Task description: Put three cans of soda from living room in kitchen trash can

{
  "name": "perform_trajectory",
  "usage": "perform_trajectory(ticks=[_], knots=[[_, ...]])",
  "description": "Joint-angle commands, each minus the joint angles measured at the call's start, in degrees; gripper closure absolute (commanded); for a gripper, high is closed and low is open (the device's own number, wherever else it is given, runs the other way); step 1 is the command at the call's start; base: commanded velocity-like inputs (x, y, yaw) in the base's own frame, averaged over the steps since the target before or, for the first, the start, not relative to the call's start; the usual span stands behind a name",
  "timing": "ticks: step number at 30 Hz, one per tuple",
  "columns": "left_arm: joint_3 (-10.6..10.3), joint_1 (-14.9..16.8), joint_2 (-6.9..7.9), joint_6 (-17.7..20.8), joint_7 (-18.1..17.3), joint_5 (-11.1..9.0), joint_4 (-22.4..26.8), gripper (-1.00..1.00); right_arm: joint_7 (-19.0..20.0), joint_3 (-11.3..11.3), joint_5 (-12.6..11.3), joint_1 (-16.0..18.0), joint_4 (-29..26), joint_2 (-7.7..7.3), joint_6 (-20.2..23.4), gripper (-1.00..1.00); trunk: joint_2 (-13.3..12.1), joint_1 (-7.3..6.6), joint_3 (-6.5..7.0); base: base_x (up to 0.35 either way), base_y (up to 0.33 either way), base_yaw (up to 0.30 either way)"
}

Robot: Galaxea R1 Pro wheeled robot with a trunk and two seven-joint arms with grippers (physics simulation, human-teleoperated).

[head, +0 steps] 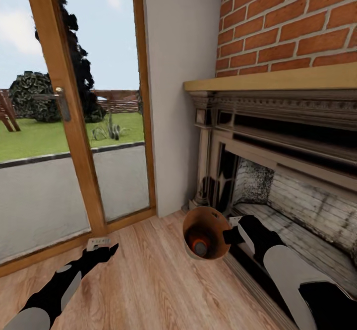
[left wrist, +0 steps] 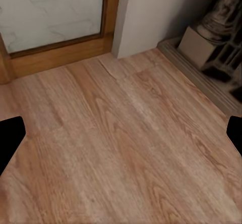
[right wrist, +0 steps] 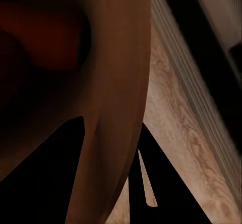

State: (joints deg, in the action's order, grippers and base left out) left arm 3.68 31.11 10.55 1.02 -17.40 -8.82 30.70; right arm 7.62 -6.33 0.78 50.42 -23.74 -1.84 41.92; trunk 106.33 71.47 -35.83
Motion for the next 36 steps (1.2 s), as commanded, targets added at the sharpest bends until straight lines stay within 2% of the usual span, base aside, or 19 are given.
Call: perform_trajectory(ticks=[1,10,13,19,22,24,26,29,33,36], knots=[[0.0,0.0,0.0,-0.06,0.0,-0.05,0.02,-1.0,0.12,0.19,-1.05,0.03,-0.08,0.04,0.05,1.0,0.0,0.0,0.06,0.313,0.127,-0.165],[-0.07,0.0,0.0,-0.07,-0.07,-0.22,0.2,-1.0,0.18,0.57,-1.07,0.03,-0.08,-0.22,0.0,1.0,0.0,0.0,0.2,0.088,0.037,-0.048],[-0.07,0.0,0.0,-0.01,-0.08,-0.17,0.16,-1.0,0.19,2.03,-1.05,0.03,-0.08,-0.25,0.0,1.0,1.21,0.66,-0.33,0.005,0.002,-0.003],[-0.06,0.0,-0.03,0.03,0.06,-0.07,0.08,-1.0,0.48,3.09,-1.09,0.03,-0.08,-0.45,0.41,1.0,3.61,1.97,-1.41,0.001,0.0,-0.001],[-0.02,0.0,-0.07,0.03,0.29,-0.06,0.07,-1.0,0.78,3.19,-1.05,0.03,-0.2,-0.55,2.39,1.0,4.82,2.63,-1.95,0.0,0.0,0.0],[-0.01,0.0,-0.08,0.07,0.36,-0.01,0.06,-1.0,0.89,3.22,-0.97,0.06,-0.5,-0.59,5.0,1.0,5.62,3.07,-2.31,0.0,0.0,0.0],[0.0,0.0,-0.09,0.18,0.41,0.02,0.06,-1.0,0.96,3.25,-0.88,0.18,-0.74,-0.61,9.41,1.0,6.42,3.51,-2.67,0.0,0.0,0.0],[0.01,0.0,-0.09,0.27,0.43,0.03,0.01,-1.0,0.95,3.26,-0.74,0.41,-0.81,-0.69,12.77,1.0,7.62,4.17,-3.2,0.0,0.0,0.0],[-0.03,0.0,-0.09,0.29,0.44,0.03,-0.02,-1.0,0.92,3.26,-0.66,2.11,-0.87,-1.84,17.43,1.0,9.23,5.05,-3.92,0.0,0.0,0.0],[-0.03,0.0,-0.09,0.29,0.44,0.09,-0.03,-1.0,0.91,3.26,-0.53,3.53,-0.85,-2.43,18.08,1.0,10.43,5.71,-4.46,0.0,0.0,0.0]])
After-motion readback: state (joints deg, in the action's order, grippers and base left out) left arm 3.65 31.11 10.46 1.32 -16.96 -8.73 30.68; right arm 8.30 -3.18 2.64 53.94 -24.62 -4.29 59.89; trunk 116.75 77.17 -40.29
